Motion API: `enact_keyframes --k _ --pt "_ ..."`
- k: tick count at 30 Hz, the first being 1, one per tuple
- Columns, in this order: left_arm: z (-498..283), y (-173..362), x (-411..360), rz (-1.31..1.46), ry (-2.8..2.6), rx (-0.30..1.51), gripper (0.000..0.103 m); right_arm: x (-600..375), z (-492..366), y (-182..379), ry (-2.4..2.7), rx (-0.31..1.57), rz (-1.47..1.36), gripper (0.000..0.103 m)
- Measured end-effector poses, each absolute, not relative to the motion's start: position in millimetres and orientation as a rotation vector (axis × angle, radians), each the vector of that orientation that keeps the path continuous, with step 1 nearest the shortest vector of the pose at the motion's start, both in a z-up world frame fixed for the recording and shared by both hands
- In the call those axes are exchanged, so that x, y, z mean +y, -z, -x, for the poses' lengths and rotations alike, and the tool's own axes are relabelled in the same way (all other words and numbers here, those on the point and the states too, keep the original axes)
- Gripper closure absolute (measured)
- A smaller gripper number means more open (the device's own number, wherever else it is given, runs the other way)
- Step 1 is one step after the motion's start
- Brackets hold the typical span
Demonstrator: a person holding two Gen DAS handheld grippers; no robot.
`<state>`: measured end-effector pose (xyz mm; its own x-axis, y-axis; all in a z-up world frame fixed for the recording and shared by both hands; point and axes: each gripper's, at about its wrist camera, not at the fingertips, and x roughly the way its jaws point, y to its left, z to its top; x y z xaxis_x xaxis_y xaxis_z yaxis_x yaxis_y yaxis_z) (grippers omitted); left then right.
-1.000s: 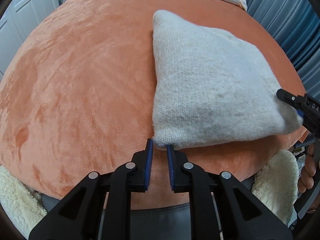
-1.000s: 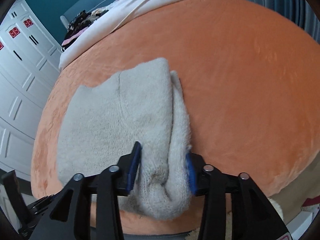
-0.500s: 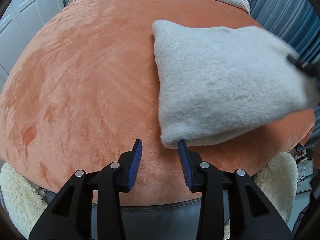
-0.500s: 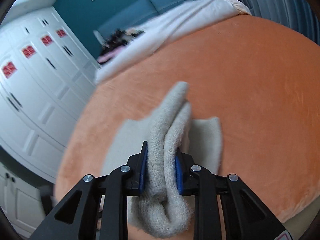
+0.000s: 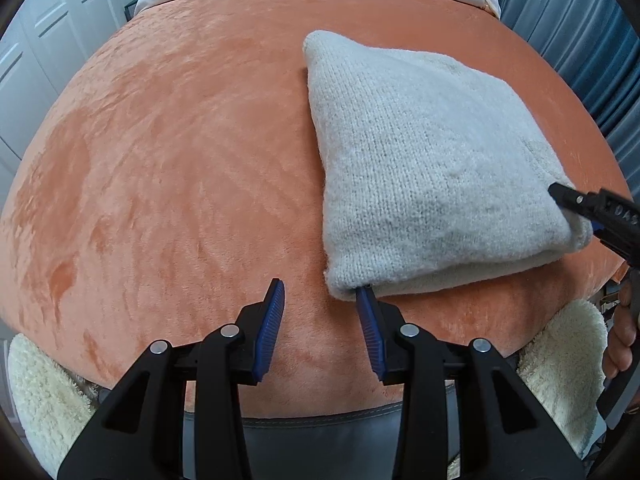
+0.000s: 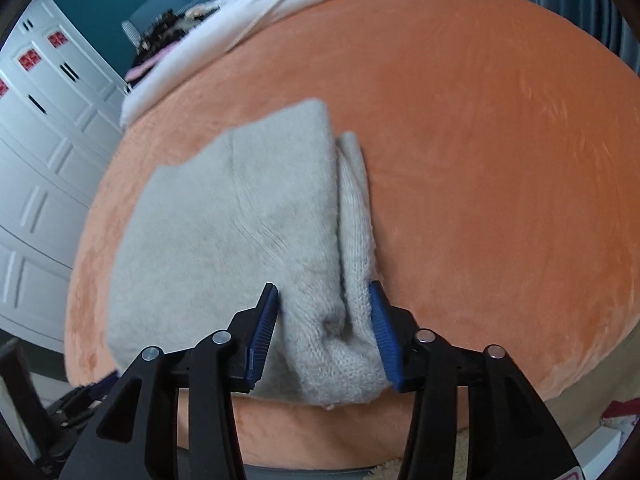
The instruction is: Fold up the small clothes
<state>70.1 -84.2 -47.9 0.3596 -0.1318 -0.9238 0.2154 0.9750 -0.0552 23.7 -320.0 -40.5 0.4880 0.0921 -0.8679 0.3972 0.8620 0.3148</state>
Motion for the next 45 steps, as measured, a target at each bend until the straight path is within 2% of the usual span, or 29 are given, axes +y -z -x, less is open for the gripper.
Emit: enact_keyframes --k 3,7,9,12,17,18,20,21,24,27,29,32,34,35,36,38,41,42,43,44,45 --pt "-70.9 48.6 -83.9 -0.087 0.218 1.181 0.067 -307.3 -27.2 13.4 0.154 0.964 -0.502 0.084" --pt "-72.1 51.5 -82.7 -0.084 0.214 1.191 0.065 -317.5 -18.6 -28.1 0.128 0.823 -0.540 0.085" --pt "-72.8 55.2 -83.3 -0.089 0.211 1.201 0.065 -326.8 -18.6 -9.2 0.164 0.879 -0.532 0.085" --pt "-72.5 60.0 -84.0 -0.094 0.211 1.227 0.065 -330.4 -25.6 59.4 0.239 1.085 -0.488 0.082" --pt "-61.4 -0.7 -80.6 -0.006 0.317 1.110 0.066 -335.5 -2.3 15.6 0.259 0.934 -0.568 0.078" --pt "-63.2 -14.6 -82.8 0.001 0.333 1.070 0.065 -333.2 0.0 3.4 0.268 0.905 -0.540 0.076" --pt "-75.7 -33.1 -90.1 0.012 0.325 1.002 0.054 -328.8 -2.1 -16.4 0.239 0.860 -0.514 0.077" --pt "-85.2 -33.9 -93.6 0.021 0.320 0.989 0.054 -325.6 -7.3 -22.7 0.211 0.850 -0.507 0.078" --pt "-121.3 2.1 -106.7 -0.012 0.251 1.069 0.054 -311.4 -32.6 -7.8 0.177 0.913 -0.457 0.078" --pt "-135.4 51.0 -109.5 -0.004 0.236 1.188 0.050 -305.6 -45.4 58.5 0.177 1.098 -0.439 0.080" --pt "-132.5 49.3 -101.2 0.031 0.215 1.164 0.045 -299.1 -40.3 48.7 0.184 1.056 -0.386 0.080" --pt "-130.4 41.2 -100.1 0.016 0.222 1.152 0.045 -304.0 -30.9 15.2 0.149 0.983 -0.439 0.078" --pt "-132.1 46.9 -100.0 0.015 0.218 1.161 0.042 -311.2 -30.9 24.4 0.162 1.013 -0.457 0.079" --pt "-132.2 49.7 -100.3 0.019 0.214 1.165 0.038 -311.2 -34.7 39.4 0.176 1.053 -0.454 0.082" --pt "-132.2 50.4 -100.4 0.022 0.215 1.168 0.038 -311.1 -38.9 55.2 0.188 1.092 -0.427 0.083" --pt "-128.6 45.2 -103.6 -0.017 0.201 1.153 0.038 -303.7 -40.7 49.7 0.201 1.080 -0.342 0.082" --pt "-119.9 26.7 -101.3 -0.019 0.227 1.131 0.040 -303.3 -34.7 14.9 0.177 1.013 -0.377 0.073" --pt "-117.9 20.5 -98.9 0.009 0.254 1.132 0.040 -306.1 -28.7 7.8 0.179 0.986 -0.401 0.058" --pt "-115.7 16.1 -95.3 0.056 0.288 1.140 0.034 -310.6 -22.3 3.7 0.194 0.967 -0.420 0.048" --pt "-114.3 14.7 -92.5 0.103 0.311 1.146 0.019 -314.6 -15.7 2.5 0.218 0.952 -0.435 0.033" --pt "-114.3 15.3 -88.9 0.156 0.329 1.151 0.012 -322.0 -7.8 5.0 0.250 0.941 -0.454 0.030"
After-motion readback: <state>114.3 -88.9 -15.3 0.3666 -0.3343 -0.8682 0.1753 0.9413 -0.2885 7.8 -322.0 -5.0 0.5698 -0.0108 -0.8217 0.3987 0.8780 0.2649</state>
